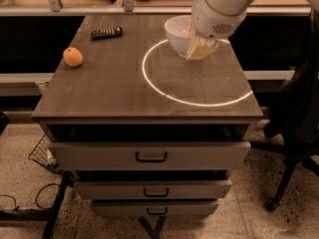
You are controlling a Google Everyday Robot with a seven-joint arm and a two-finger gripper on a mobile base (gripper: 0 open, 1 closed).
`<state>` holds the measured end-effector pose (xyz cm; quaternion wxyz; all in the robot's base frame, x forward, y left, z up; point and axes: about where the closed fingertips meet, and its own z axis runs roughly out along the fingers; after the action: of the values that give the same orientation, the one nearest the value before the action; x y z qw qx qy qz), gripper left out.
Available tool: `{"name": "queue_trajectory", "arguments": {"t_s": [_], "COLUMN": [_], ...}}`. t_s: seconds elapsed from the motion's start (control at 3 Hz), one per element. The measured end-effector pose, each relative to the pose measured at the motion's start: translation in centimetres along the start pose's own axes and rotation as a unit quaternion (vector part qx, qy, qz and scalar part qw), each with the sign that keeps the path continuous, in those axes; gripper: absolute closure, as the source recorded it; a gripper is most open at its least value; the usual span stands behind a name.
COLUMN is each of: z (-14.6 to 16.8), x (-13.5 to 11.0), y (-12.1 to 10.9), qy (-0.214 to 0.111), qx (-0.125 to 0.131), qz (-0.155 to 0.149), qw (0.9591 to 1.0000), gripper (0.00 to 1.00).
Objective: Move white bowl near orange
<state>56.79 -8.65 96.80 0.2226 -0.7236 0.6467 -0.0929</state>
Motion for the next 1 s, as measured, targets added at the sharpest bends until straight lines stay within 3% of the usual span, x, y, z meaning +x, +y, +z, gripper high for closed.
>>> {"name": "queue_trajectory", "arguments": {"t_s": [0.33,0.67,1.0], "z": [-1.2,0.1,3.9], "x": [-4.7,-9.8,-14.4], "y": [-1.9,-3.9,-4.9], "qy": [-0.028,-0.055,-0.070], "qx": [0.024,0.023,-0.002], "qz": [-0.058,-0.116,-0.158], "qw": [0.9976,0.9914,0.9849], "gripper": [1.00,1.00,1.00]}}
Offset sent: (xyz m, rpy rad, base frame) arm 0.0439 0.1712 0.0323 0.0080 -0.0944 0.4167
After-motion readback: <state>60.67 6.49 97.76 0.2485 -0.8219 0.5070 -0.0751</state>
